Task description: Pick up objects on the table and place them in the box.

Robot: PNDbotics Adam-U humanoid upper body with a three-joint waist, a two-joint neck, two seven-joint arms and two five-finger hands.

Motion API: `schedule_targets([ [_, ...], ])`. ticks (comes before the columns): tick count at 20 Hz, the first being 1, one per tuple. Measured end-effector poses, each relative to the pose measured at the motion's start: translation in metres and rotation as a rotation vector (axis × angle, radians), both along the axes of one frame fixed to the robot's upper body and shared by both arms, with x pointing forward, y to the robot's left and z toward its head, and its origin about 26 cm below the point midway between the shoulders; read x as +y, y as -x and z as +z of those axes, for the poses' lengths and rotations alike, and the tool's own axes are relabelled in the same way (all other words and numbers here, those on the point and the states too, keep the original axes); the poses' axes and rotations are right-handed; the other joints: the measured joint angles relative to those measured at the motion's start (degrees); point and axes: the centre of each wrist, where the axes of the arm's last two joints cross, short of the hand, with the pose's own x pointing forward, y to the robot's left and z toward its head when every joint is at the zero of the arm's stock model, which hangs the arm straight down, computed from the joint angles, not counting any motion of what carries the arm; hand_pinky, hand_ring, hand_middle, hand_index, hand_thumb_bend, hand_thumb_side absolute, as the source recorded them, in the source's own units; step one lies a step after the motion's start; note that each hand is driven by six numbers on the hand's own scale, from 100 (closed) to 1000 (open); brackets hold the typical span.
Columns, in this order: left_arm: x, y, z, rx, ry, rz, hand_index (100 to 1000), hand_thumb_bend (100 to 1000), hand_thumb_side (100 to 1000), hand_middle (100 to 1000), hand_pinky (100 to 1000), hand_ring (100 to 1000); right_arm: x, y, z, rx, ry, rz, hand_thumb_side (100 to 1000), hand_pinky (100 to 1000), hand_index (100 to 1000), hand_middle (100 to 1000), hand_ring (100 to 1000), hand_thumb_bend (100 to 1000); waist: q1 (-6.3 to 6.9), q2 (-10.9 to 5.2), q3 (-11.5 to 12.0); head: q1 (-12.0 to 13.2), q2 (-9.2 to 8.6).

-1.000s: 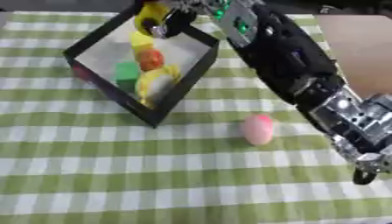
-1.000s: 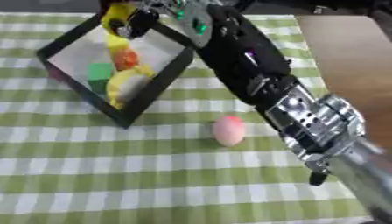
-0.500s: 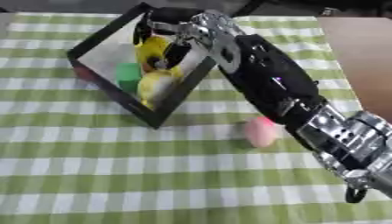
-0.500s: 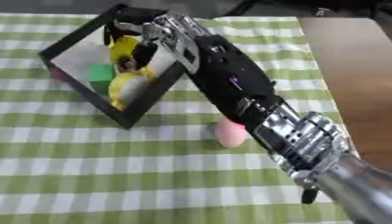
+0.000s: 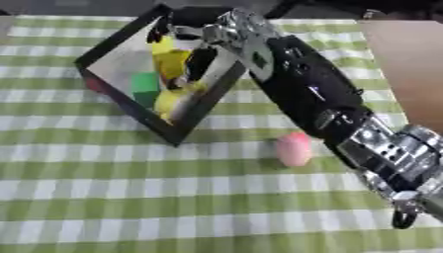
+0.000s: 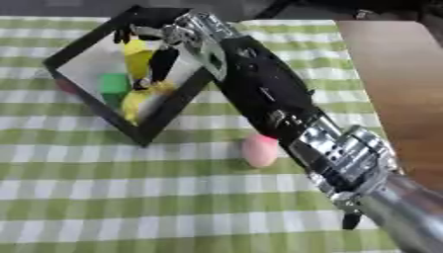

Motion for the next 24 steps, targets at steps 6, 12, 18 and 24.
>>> schedule_targets([
  [6, 0.001, 0.0, -0.002, 0.008, 0.001, 0.004, 782, 306, 527, 796, 831, 785, -0.015, 0.003, 0.024, -0.033, -0.11, -0.031, 336, 899, 903, 806, 906, 449, 0.0, -0.01, -0.51, 0.65, 0.01],
  [12, 0.006, 0.002, -0.009, 0.029, 0.005, 0.031, 781, 303, 529, 793, 831, 785, -0.049, 0.018, 0.063, -0.097, -0.185, -0.061, 311, 873, 884, 778, 871, 409, -0.16, -0.71, -2.27, 2.25, 0.54],
  [18, 0.011, 0.003, -0.011, 0.04, 0.001, 0.057, 780, 301, 532, 792, 831, 785, -0.095, 0.054, 0.088, -0.095, -0.177, -0.074, 331, 868, 880, 777, 866, 403, -0.51, -0.81, -3.59, 3.85, 0.56],
  [24, 0.012, 0.003, -0.014, 0.052, 0.001, 0.065, 779, 299, 539, 792, 831, 785, -0.124, 0.109, 0.09, -0.066, -0.129, -0.056, 347, 865, 869, 776, 861, 423, -0.77, -0.84, -4.23, 4.44, 0.56],
])
